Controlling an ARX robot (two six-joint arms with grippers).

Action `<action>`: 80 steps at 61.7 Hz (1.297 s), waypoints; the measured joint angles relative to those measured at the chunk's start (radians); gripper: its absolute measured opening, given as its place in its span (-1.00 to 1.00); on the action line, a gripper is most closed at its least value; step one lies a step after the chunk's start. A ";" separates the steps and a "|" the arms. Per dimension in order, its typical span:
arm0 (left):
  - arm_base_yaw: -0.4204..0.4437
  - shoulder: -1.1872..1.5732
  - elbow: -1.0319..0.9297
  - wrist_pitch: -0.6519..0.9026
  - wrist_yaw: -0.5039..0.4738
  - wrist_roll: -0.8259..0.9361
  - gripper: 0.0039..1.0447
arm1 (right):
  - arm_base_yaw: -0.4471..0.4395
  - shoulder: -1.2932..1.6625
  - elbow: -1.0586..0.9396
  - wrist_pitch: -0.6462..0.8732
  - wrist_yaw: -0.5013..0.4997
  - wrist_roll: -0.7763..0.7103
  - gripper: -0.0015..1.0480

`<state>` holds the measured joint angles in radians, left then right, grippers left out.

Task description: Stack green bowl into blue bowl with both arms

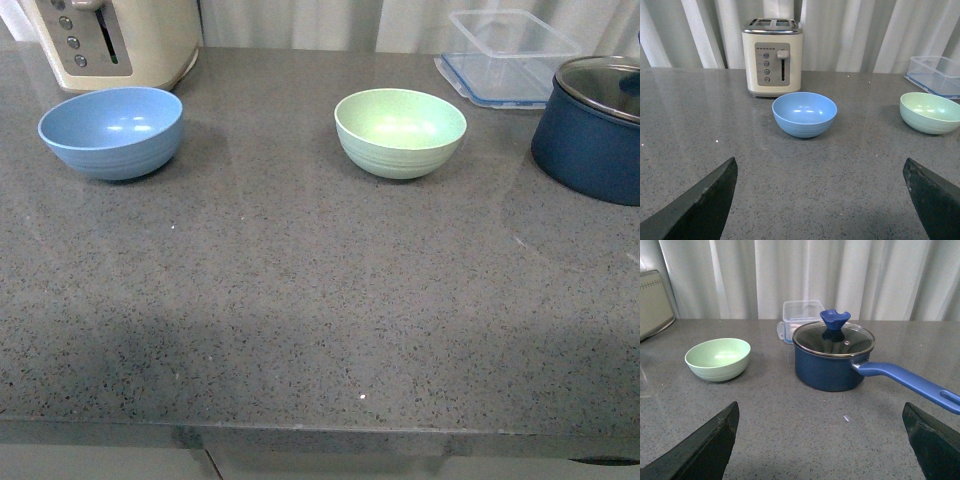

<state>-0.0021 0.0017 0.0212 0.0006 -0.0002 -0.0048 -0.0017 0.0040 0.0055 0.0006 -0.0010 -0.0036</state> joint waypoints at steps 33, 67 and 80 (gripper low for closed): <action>-0.034 0.819 0.363 -0.396 -0.461 -0.368 0.88 | 0.000 0.000 0.000 0.000 0.000 0.000 0.81; -0.023 1.553 0.859 -0.039 -0.285 -0.334 0.88 | 0.000 0.000 0.000 0.000 0.000 0.000 0.81; -0.014 1.700 1.007 -0.035 -0.286 -0.347 0.88 | 0.000 0.000 0.000 0.000 0.000 0.000 0.81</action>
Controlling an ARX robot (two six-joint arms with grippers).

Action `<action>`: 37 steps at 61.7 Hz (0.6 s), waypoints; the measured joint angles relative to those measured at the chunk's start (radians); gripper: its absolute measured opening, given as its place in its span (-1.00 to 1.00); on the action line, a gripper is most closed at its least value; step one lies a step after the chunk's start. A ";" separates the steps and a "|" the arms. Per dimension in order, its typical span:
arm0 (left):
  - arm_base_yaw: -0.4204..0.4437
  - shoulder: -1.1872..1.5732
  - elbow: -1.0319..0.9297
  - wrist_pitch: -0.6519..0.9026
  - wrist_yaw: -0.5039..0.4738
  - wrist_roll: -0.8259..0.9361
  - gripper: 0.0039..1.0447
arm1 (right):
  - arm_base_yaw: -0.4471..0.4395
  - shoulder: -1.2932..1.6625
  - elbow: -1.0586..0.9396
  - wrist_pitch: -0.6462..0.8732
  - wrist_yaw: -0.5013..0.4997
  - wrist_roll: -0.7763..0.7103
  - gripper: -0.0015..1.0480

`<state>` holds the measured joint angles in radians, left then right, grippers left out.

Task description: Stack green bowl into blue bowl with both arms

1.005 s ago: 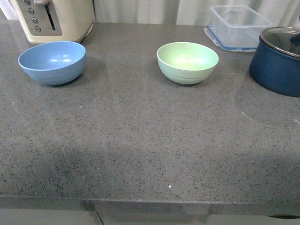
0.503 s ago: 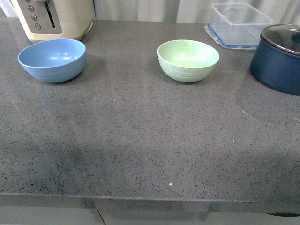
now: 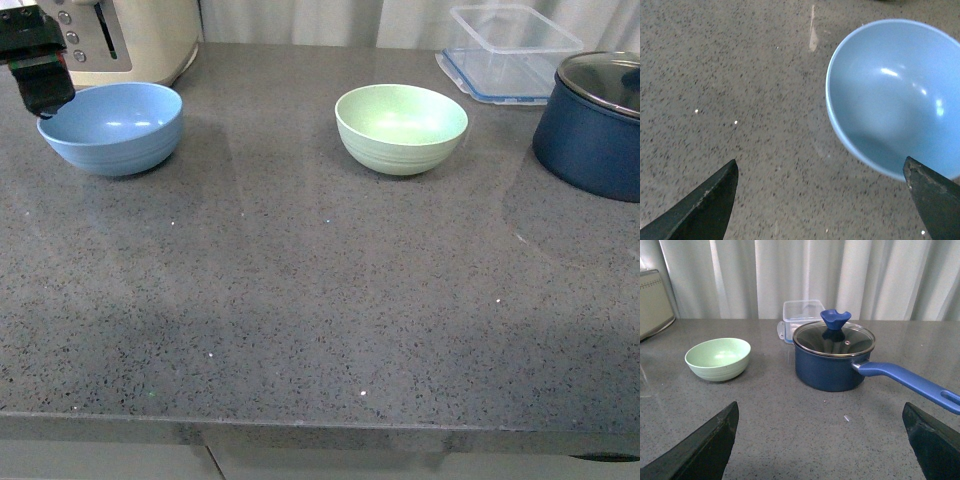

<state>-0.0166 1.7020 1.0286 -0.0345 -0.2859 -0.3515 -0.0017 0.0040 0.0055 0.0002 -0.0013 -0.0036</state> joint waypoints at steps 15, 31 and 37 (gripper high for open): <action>0.018 0.159 0.185 -0.034 0.006 -0.001 0.88 | 0.000 0.000 0.000 0.000 0.000 0.000 0.81; 0.027 0.288 0.336 -0.068 0.007 0.003 0.88 | 0.000 0.000 0.000 0.000 0.000 0.000 0.81; 0.028 0.333 0.385 -0.078 0.009 0.003 0.88 | 0.000 0.000 0.000 0.000 0.000 0.000 0.81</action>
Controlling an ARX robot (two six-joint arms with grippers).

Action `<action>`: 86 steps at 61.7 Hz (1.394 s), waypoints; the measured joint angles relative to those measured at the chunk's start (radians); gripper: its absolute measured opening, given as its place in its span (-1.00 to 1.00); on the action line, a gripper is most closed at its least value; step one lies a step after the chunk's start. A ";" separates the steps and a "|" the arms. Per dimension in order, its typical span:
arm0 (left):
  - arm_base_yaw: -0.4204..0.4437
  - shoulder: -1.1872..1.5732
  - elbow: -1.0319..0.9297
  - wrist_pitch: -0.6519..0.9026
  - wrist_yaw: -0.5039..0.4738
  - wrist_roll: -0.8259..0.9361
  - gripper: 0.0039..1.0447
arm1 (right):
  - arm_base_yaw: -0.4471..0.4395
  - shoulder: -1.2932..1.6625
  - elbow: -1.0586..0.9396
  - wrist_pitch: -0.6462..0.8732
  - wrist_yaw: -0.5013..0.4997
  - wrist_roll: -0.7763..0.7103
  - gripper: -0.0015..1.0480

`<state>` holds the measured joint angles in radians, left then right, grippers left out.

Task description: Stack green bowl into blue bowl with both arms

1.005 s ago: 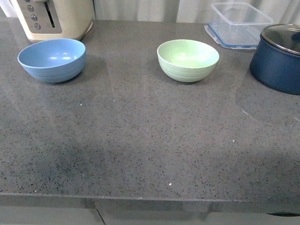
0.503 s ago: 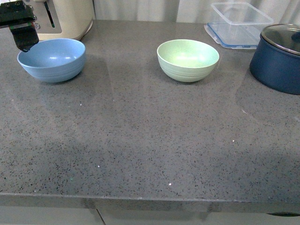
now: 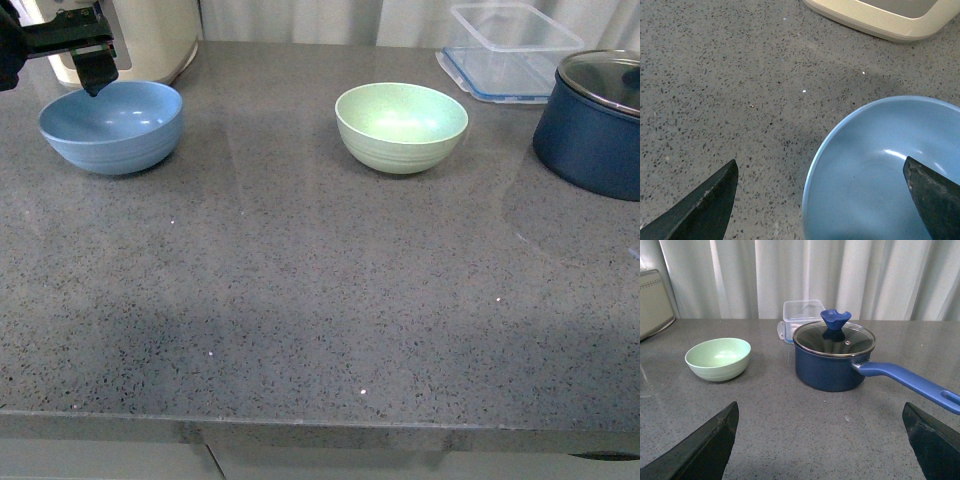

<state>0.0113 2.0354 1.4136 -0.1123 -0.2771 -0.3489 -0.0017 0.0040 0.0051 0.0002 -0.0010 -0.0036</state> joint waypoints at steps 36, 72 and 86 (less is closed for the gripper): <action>-0.027 0.174 0.132 -0.040 -0.001 -0.028 0.56 | 0.000 0.000 0.000 0.000 0.000 0.000 0.81; -0.093 0.087 0.148 -0.072 0.016 -0.084 -0.86 | 0.000 0.000 0.000 0.000 0.000 0.000 0.81; -0.150 0.071 0.147 -0.079 0.018 -0.106 -0.86 | 0.000 0.000 0.000 0.000 0.000 0.000 0.81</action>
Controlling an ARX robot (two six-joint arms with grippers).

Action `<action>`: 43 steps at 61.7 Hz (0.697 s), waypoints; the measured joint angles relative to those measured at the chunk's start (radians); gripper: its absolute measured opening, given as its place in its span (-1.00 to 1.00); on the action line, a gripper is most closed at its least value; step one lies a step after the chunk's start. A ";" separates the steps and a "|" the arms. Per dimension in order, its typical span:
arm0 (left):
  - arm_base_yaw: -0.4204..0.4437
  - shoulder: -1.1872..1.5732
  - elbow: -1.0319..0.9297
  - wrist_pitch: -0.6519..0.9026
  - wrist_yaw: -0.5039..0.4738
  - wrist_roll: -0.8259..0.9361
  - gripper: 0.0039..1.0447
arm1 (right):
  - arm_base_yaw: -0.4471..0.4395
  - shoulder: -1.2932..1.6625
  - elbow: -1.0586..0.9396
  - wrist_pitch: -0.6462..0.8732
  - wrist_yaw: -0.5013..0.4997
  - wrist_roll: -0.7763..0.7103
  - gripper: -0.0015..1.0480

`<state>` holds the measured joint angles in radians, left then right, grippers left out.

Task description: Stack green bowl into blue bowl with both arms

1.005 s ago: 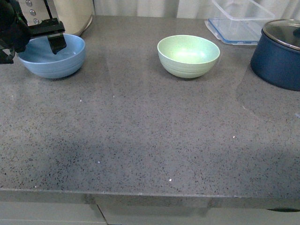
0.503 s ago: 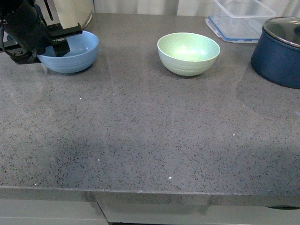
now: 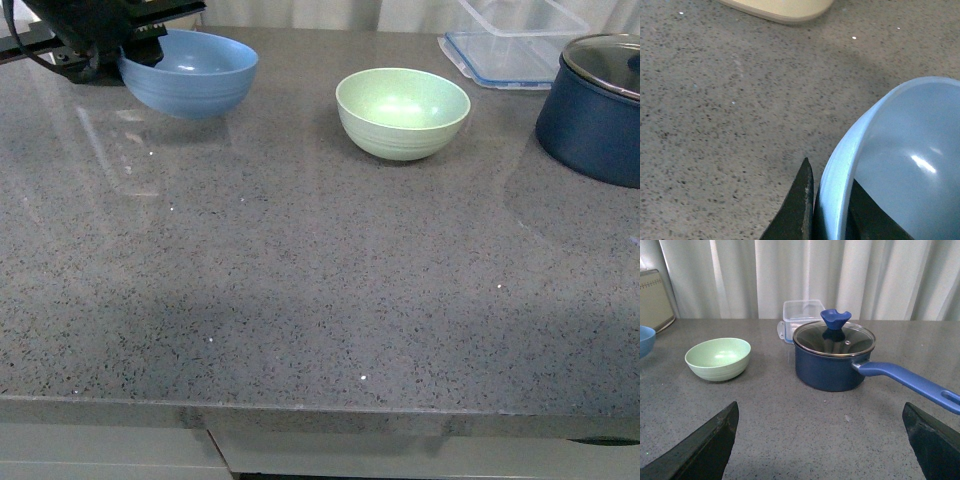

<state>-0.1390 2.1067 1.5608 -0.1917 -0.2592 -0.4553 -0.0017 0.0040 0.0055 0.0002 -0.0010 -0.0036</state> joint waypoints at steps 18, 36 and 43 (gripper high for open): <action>-0.076 0.002 0.001 -0.006 -0.008 -0.021 -0.86 | 0.000 0.000 0.000 0.000 0.000 0.000 0.81; -0.097 0.063 0.051 -0.010 -0.021 -0.030 -0.86 | 0.000 0.000 0.000 0.000 0.000 0.000 0.81; -0.097 0.085 0.071 -0.011 -0.021 -0.030 -0.86 | 0.000 0.000 0.000 0.000 0.000 0.000 0.81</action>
<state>-0.2363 2.1921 1.6314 -0.2028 -0.2802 -0.4854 -0.0017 0.0040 0.0055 0.0002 -0.0013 -0.0040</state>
